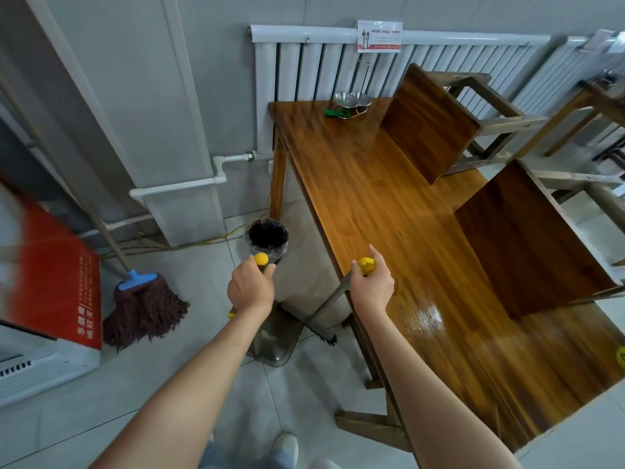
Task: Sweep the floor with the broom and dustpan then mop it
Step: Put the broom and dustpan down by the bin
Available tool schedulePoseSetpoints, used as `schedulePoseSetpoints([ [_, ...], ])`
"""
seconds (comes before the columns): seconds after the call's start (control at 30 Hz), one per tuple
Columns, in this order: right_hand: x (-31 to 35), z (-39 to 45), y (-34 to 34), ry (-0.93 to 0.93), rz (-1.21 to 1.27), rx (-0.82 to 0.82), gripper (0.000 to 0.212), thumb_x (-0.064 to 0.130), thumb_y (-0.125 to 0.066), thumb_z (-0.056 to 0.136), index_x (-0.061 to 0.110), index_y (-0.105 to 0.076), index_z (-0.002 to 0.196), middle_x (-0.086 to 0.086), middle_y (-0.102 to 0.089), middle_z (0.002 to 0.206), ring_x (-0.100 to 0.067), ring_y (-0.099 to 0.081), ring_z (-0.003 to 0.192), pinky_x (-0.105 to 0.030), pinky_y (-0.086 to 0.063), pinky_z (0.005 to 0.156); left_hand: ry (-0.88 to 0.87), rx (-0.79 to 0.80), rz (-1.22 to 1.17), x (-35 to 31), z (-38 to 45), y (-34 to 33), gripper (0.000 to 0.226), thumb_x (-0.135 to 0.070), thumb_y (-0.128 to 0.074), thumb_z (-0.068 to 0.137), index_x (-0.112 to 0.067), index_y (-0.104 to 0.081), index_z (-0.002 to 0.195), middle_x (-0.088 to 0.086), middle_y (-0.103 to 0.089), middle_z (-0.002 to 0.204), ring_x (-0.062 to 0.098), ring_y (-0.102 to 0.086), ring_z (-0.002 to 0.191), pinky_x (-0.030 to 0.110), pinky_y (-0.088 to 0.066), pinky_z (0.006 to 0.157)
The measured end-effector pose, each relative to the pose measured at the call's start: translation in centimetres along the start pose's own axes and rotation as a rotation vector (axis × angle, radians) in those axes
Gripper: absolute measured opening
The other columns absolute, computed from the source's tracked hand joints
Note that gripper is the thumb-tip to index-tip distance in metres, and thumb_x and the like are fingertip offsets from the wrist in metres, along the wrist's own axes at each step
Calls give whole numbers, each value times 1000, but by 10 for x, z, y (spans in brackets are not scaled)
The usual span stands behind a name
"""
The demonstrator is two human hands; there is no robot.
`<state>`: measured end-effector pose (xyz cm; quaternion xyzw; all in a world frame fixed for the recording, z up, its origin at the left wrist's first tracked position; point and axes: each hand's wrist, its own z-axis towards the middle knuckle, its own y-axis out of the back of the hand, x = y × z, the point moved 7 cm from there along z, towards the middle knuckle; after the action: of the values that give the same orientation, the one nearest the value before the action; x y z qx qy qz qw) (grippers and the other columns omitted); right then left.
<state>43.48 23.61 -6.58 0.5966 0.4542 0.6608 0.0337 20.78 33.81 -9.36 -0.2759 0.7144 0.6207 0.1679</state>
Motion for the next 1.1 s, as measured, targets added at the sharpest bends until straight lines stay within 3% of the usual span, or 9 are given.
schedulePoseSetpoints([
  [0.13, 9, 5, -7, 57, 9, 33, 50, 26, -60, 94, 24, -46, 142, -2, -65, 116, -10, -51, 94, -26, -42, 88, 69, -54, -30, 6, 3, 2, 32, -36, -62, 90, -5, -57, 95, 15, -66, 99, 35, -61, 95, 33, -36, 64],
  [0.27, 16, 12, -14, 86, 10, 80, 52, 26, -61, 94, 25, -44, 143, 1, -63, 120, -10, -53, 99, -20, -36, 84, 118, -61, -70, 7, 2, -2, 32, -36, -63, 89, -6, -57, 97, 15, -66, 100, 34, -61, 95, 34, -38, 64],
  [0.4, 4, 18, -29, 67, -30, 223, 57, 25, -65, 91, 25, -43, 144, 2, -62, 115, -2, -54, 74, -15, -44, 68, 124, 48, -238, 11, -5, -26, 30, -27, -71, 84, -9, -61, 105, 11, -66, 106, 30, -59, 102, 35, -43, 76],
  [0.53, -15, 19, -38, 79, -61, 335, 58, 24, -70, 87, 21, -48, 141, -2, -58, 133, -15, -57, 113, -21, -44, 87, 83, 138, -266, 27, -11, -43, 41, -16, -79, 75, -11, -63, 112, 8, -67, 110, 30, -59, 107, 36, -45, 87],
  [0.63, -19, 22, -38, 106, -91, 386, 62, 19, -73, 85, 18, -48, 142, -2, -55, 138, -18, -53, 124, -20, -40, 91, 63, 180, -269, 39, -6, -42, 53, -13, -81, 72, -13, -61, 121, 7, -65, 117, 31, -57, 113, 39, -46, 94],
  [0.77, -22, 21, -40, 133, -122, 421, 57, 11, -74, 82, 17, -55, 136, -4, -57, 136, -21, -50, 128, -26, -40, 100, 56, 268, -335, 42, -15, -46, 75, -6, -80, 72, -14, -48, 139, 5, -51, 140, 25, -44, 132, 35, -34, 108],
  [0.97, -25, 17, -42, 158, -183, 432, 47, 7, -73, 82, 17, -62, 126, -3, -62, 128, -21, -55, 122, -32, -45, 99, 115, 365, -401, 45, -24, -52, 86, -3, -76, 76, -16, -32, 148, 7, -40, 148, 24, -36, 137, 32, -34, 106],
  [1.1, -25, 8, -41, 169, -220, 430, 45, 8, -71, 84, 17, -61, 126, -4, -60, 129, -22, -54, 121, -31, -45, 95, 127, 459, -298, 55, -22, -56, 87, -11, -74, 79, -21, -24, 150, 7, -36, 150, 29, -36, 136, 35, -34, 106],
])
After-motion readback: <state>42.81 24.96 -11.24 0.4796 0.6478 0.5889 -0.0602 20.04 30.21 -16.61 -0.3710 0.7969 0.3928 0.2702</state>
